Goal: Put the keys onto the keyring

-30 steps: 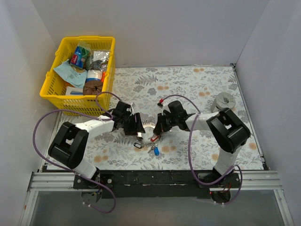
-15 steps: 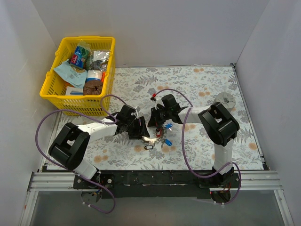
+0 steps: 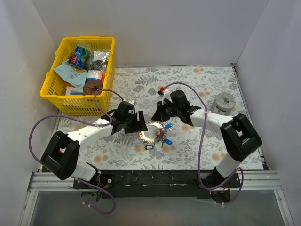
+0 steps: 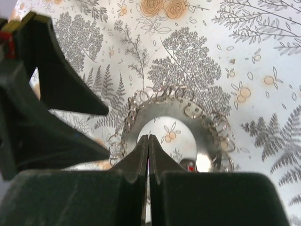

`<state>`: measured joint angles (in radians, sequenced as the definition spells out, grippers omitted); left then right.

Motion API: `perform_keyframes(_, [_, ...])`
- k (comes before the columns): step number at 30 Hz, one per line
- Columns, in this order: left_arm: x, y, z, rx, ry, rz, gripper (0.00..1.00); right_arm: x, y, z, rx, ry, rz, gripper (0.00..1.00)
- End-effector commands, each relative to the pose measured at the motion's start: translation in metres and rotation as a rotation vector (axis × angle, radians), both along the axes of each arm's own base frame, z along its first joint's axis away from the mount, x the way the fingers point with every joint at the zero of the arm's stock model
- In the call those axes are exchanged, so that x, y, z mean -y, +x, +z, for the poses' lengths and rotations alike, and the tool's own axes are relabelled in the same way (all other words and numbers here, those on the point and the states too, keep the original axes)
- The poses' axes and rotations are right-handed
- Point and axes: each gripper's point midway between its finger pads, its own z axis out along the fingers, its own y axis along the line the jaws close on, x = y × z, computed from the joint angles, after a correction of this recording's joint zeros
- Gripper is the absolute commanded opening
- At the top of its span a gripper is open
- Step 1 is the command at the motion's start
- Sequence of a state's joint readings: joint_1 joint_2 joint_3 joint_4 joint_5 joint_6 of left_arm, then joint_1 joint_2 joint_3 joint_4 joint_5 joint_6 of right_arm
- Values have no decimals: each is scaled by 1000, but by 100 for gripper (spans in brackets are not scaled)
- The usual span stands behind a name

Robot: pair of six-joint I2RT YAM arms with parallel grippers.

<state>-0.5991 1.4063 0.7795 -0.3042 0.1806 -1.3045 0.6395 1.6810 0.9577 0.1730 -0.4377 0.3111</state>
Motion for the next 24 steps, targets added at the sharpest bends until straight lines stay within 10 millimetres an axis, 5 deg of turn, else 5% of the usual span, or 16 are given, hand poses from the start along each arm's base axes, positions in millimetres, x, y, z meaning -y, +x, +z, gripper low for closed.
perform_keyframes(1, [0, 25, 18, 107, 44, 0, 66, 25, -17, -2, -3, -39, -43, 3])
perform_keyframes(14, [20, 80, -10, 129, 152, -47, 67, 80, -91, -47, -133, -137, -60, 1])
perform_keyframes(24, [33, 89, -23, 115, 131, -62, 66, 62, -116, -53, -162, -98, 53, 1])
